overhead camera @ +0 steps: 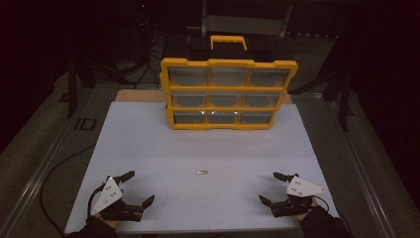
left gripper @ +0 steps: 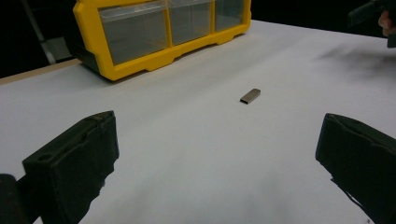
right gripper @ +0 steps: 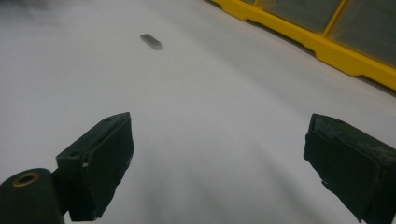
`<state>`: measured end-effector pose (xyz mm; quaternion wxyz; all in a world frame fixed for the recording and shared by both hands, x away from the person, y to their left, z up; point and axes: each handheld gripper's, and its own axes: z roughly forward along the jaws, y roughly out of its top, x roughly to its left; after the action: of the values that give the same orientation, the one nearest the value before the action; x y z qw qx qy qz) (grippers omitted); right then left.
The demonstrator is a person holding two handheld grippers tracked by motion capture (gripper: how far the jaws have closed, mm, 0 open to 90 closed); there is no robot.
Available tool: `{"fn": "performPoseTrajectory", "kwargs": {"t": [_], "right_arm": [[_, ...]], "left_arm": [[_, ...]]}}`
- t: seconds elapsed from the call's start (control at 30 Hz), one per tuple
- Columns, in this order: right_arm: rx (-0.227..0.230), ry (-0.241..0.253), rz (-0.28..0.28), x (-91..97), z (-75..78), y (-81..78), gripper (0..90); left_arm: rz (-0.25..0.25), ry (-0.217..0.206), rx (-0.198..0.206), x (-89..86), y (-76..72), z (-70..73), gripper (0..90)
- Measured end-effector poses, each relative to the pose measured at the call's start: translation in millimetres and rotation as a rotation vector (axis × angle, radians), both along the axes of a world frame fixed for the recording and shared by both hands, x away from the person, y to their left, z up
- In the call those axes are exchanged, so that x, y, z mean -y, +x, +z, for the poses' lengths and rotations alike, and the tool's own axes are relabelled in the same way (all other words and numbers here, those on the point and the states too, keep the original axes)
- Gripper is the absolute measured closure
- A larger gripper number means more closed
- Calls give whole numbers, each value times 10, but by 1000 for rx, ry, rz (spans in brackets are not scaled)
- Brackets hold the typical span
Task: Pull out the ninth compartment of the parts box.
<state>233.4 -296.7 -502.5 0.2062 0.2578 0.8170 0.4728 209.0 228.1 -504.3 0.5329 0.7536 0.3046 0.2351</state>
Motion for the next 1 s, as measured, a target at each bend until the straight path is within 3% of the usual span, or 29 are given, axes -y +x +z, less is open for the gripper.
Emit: {"fn": "performPoseTrajectory", "kwargs": {"t": [0.37,0.67,1.0], "right_arm": [[-32,-31,16,-15,23,-14,75],[-65,-7,72,-52,25,-16,75],[-53,-30,85,-93,93,-57,76]], "left_arm": [[-1,2,3,26,11,0,0],[-20,-3,1,23,9,-13,0],[-24,-10,9,24,1,-7,0]]}}
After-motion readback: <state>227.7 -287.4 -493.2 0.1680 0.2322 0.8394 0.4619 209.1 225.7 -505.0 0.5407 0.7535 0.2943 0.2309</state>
